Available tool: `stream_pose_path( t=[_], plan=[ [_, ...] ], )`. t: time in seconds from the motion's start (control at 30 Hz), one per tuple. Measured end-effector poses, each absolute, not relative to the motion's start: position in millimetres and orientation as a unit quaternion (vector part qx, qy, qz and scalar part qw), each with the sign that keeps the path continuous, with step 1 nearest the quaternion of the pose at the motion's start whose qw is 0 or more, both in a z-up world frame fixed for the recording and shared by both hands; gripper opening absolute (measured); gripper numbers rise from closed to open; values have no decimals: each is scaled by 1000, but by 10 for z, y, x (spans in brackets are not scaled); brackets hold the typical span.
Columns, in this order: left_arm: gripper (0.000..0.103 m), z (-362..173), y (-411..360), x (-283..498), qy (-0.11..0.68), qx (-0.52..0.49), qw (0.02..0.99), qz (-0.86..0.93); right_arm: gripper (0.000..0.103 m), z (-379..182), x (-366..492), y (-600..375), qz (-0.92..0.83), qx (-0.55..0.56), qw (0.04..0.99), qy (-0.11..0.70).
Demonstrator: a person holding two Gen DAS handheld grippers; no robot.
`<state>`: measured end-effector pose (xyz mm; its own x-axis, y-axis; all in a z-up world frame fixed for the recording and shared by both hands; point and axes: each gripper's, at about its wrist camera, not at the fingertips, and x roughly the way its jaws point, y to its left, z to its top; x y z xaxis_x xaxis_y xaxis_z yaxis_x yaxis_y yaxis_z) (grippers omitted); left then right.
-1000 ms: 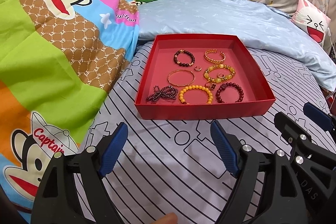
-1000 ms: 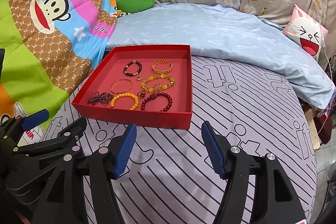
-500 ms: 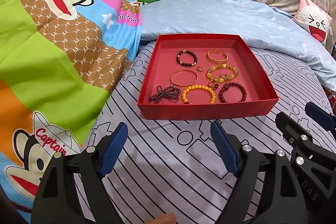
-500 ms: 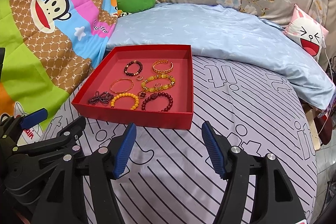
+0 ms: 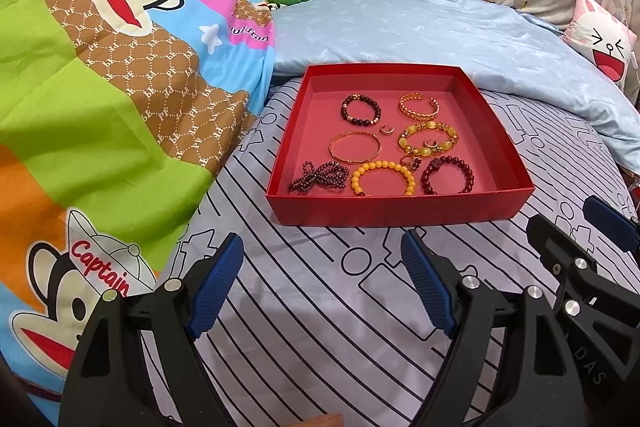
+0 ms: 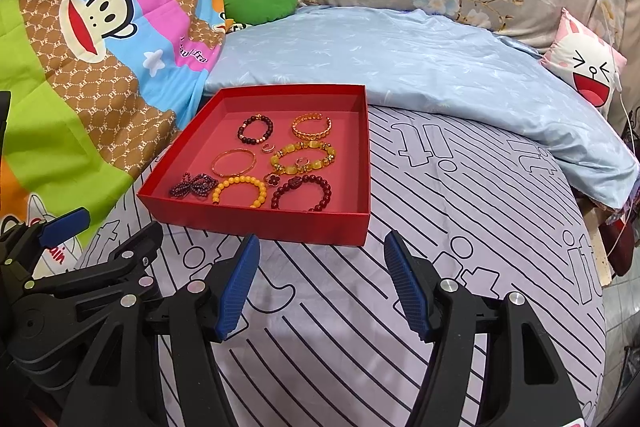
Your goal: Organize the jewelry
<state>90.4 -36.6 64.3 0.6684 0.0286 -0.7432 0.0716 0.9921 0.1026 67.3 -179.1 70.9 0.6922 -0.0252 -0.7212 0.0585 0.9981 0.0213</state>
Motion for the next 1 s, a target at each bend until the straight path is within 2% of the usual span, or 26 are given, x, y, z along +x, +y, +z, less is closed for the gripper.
stream_pose_path(
  t=[1.0],
  plan=[
    [77, 645, -325, 901, 412, 54, 910, -1, 63, 702, 670, -1728, -19, 19, 920, 391]
  ],
)
